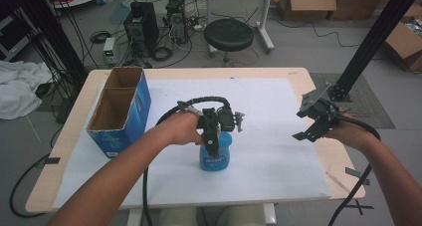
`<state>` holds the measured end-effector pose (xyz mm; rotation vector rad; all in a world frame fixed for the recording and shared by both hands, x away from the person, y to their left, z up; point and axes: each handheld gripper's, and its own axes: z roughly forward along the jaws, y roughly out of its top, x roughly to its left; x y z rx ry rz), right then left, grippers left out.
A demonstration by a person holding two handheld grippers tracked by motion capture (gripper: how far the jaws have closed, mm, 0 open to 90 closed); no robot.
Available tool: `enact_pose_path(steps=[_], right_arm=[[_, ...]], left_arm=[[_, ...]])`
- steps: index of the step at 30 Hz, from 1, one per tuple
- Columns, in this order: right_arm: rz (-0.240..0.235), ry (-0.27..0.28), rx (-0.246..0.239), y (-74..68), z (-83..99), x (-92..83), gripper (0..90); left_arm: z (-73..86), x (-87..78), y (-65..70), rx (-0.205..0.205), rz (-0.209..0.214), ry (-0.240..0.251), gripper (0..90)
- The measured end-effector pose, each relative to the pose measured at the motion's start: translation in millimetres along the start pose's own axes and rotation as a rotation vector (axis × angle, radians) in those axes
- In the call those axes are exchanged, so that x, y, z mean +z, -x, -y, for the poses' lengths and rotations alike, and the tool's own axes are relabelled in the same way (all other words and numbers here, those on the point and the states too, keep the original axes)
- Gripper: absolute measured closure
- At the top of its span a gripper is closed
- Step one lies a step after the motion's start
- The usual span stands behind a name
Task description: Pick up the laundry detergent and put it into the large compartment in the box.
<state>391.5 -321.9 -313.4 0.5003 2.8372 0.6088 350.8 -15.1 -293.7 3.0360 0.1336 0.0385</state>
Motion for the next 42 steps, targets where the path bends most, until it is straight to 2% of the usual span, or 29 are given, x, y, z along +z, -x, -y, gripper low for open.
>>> enact_pose_path(steps=[7,8,11,18,30,39,42], right_arm=[[-0.002,0.0,0.0,-0.3,-0.1,0.5,16.7],[-0.002,0.0,0.0,-0.3,-0.1,0.5,16.7],[-0.012,-0.001,-0.008,-0.1,-1.1,1.7,16.7],[-0.012,-0.001,-0.005,0.1,-2.0,1.8,16.7],[-0.017,0.002,-0.01,-0.7,-2.8,3.0,16.7],[-0.02,-0.001,-0.007,-0.8,-2.2,2.7,16.7],[-0.02,-0.001,-0.005,-0.6,-1.2,2.8,16.7]], left_arm=[[0.0,0.1,-0.1,0.001,-0.001,0.002,28.3],[-0.3,-0.7,-1.3,0.014,-0.005,-0.006,28.3],[-0.3,-0.8,-1.9,0.016,-0.006,-0.007,30.2],[0.7,-0.6,-2.0,0.019,-0.01,0.003,34.8],[1.3,-1.3,-1.2,0.028,-0.014,0.01,37.0],[2.7,-3.8,-0.6,0.011,-0.016,0.011,37.7],[6.1,-12.2,-1.6,-0.016,-0.007,0.027,37.8]])
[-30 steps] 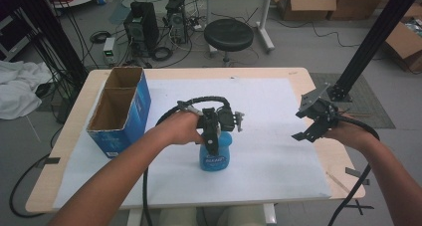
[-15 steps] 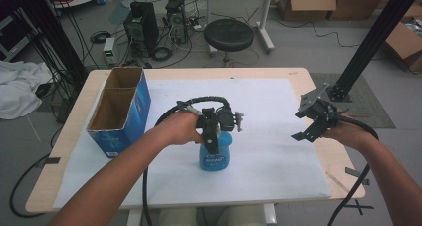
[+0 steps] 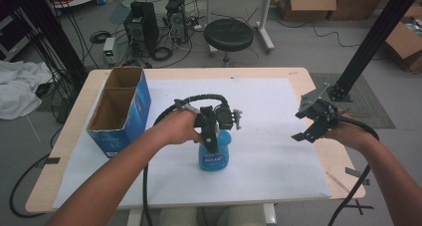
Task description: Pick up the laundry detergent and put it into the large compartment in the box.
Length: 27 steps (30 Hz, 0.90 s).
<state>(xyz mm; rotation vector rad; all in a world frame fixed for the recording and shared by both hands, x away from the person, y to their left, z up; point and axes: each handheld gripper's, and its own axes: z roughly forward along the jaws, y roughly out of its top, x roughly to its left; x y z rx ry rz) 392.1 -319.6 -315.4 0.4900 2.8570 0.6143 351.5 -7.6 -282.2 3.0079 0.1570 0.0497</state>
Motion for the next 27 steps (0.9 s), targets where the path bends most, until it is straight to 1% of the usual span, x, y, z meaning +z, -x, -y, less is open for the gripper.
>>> enact_pose_path(steps=[1,3,5,7,9,10,11,12,14,17,18,21,23,27], right_arm=[[0.0,-0.002,0.001,0.2,0.6,0.2,16.7],[-0.001,-0.004,-0.001,0.3,1.2,0.0,16.7],[-0.001,-0.004,0.001,0.3,1.6,0.2,16.7],[-0.001,-0.008,0.001,0.0,1.4,0.6,16.7],[-0.004,-0.009,-0.001,-0.4,0.7,1.4,16.8],[-0.004,-0.009,-0.004,-0.6,0.2,1.9,16.8],[-0.005,-0.009,-0.003,-1.0,-0.4,2.2,16.8],[-0.005,-0.011,-0.007,-1.2,-1.4,2.5,16.8],[-0.005,-0.011,-0.01,-1.7,-2.8,2.7,16.8],[-0.005,-0.008,-0.017,-2.2,-5.0,2.5,16.8],[-0.005,-0.01,-0.018,-2.5,-5.7,2.0,16.8],[-0.003,-0.01,-0.021,-2.8,-6.1,1.4,17.0],[-0.003,-0.009,-0.021,-2.6,-5.8,1.1,16.9],[-0.001,-0.012,-0.017,-2.0,-4.8,0.2,17.0]], left_arm=[[1.3,-4.0,-0.7,-0.013,0.001,0.001,37.8],[4.1,-14.8,-3.1,-0.082,0.005,0.003,37.8],[6.4,-23.5,-4.8,-0.124,0.005,0.006,37.8],[9.1,-33.8,-7.8,-0.185,0.004,0.018,37.8],[11.5,-42.6,-9.6,-0.237,-0.003,0.026,37.8],[12.4,-46.9,-10.6,-0.257,-0.009,0.015,37.8],[13.3,-51.5,-11.6,-0.286,-0.016,0.009,37.8],[14.2,-55.5,-12.8,-0.307,-0.025,0.008,37.9],[15.7,-61.4,-14.0,-0.343,-0.04,0.012,37.9],[19.4,-72.2,-17.4,-0.409,-0.059,0.018,37.9],[20.4,-74.7,-18.2,-0.424,-0.062,0.02,37.9],[25.8,-86.3,-23.0,-0.486,-0.066,0.041,37.9],[28.4,-92.7,-25.2,-0.51,-0.062,0.049,37.9],[32.2,-107.3,-29.9,-0.581,-0.065,0.06,37.9]])
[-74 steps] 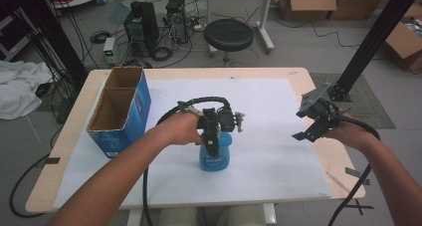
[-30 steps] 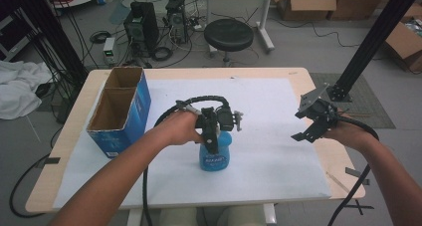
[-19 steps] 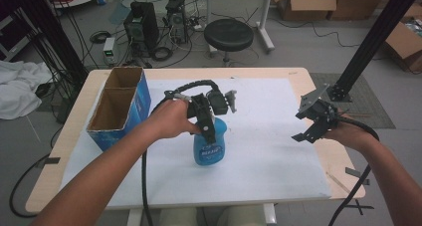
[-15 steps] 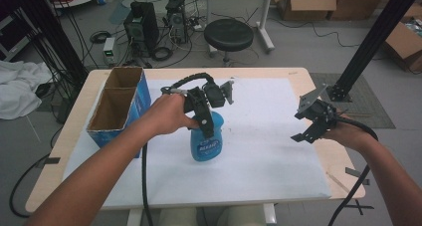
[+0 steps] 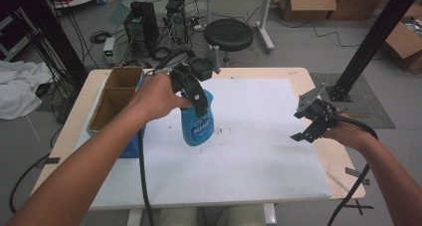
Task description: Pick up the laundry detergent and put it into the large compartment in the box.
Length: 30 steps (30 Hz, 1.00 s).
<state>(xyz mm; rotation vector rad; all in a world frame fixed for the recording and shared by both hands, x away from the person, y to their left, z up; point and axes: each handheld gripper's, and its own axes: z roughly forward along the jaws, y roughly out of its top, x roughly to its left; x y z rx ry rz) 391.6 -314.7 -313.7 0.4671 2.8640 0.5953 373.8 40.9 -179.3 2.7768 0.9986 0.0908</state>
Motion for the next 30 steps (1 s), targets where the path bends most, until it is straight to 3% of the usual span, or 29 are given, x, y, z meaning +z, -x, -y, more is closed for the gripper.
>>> enact_pose_path(steps=[5,8,14,16,19,20,27,30], right_arm=[[0.002,0.004,-0.004,0.6,-0.8,-1.4,17.0],[0.002,0.003,-0.007,0.5,-1.4,-1.6,17.0],[0.004,-0.003,-0.01,2.2,-2.1,-1.7,17.0],[0.004,-0.002,-0.009,2.4,-2.9,-2.1,17.0],[0.006,-0.003,-0.015,1.8,-4.6,-2.8,17.1],[0.006,-0.003,-0.018,1.7,-4.8,-2.9,17.1],[0.009,-0.005,-0.025,0.6,-6.3,-3.5,17.1],[0.01,-0.005,-0.026,0.2,-6.9,-3.1,17.0]], left_arm=[[-2.1,-18.5,-14.1,-0.124,-0.012,0.004,37.9],[-2.8,-29.5,-20.4,-0.17,-0.039,0.007,37.9],[-1.1,-48.8,-33.9,-0.27,-0.048,0.008,37.9],[0.3,-54.2,-38.8,-0.321,-0.05,0.016,38.0],[4.1,-61.1,-47.9,-0.366,-0.051,0.01,37.9],[5.9,-62.4,-51.2,-0.4,-0.049,0.014,38.0],[16.8,-75.7,-70.3,-0.484,-0.061,0.034,37.9],[22.5,-82.2,-76.8,-0.543,-0.076,0.039,38.0]])
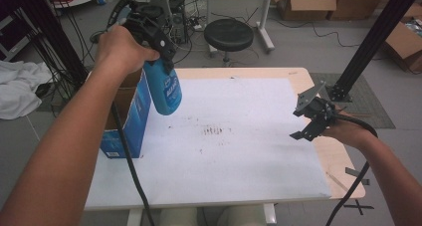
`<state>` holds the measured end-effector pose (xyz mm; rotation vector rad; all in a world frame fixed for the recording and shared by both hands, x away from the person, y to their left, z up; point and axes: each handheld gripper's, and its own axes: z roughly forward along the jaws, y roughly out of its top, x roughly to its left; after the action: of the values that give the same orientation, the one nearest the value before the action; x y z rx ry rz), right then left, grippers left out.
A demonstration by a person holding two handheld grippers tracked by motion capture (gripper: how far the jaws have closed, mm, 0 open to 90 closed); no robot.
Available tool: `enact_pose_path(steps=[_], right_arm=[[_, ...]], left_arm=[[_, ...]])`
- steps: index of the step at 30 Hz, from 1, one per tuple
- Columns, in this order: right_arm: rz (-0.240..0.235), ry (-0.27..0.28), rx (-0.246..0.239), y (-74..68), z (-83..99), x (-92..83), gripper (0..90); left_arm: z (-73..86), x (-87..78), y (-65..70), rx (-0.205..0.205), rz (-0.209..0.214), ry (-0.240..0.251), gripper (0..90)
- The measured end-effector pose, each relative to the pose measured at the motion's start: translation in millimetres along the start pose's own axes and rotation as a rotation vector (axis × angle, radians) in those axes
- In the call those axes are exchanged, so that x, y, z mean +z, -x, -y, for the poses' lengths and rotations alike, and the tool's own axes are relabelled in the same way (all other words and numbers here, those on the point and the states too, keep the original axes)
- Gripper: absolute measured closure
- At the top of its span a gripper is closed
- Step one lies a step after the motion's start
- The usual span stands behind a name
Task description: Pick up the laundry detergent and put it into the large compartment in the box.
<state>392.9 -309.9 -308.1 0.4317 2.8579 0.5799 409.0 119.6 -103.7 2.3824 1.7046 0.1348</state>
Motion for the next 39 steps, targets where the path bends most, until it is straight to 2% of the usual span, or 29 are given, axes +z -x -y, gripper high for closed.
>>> enact_pose_path(steps=[4,18,27,37,39], right_arm=[[-0.002,0.0,0.0,-0.3,-0.6,1.4,17.0],[-0.002,-0.004,-0.008,-0.2,-2.6,3.4,17.1],[-0.006,-0.004,-0.01,-0.4,-4.1,5.8,17.0],[-0.009,-0.011,-0.013,0.3,-7.6,9.2,16.9],[-0.011,-0.014,-0.013,0.6,-8.1,9.6,17.0]], left_arm=[[2.6,-6.8,-11.7,-0.052,-0.016,0.007,38.0],[17.1,-25.3,-46.8,-0.155,-0.056,0.014,38.0],[30.0,-28.4,-71.3,-0.227,-0.087,0.012,38.1],[41.9,-27.2,-96.3,-0.284,-0.13,0.018,38.1],[43.9,-24.9,-100.3,-0.283,-0.136,0.014,38.1]])
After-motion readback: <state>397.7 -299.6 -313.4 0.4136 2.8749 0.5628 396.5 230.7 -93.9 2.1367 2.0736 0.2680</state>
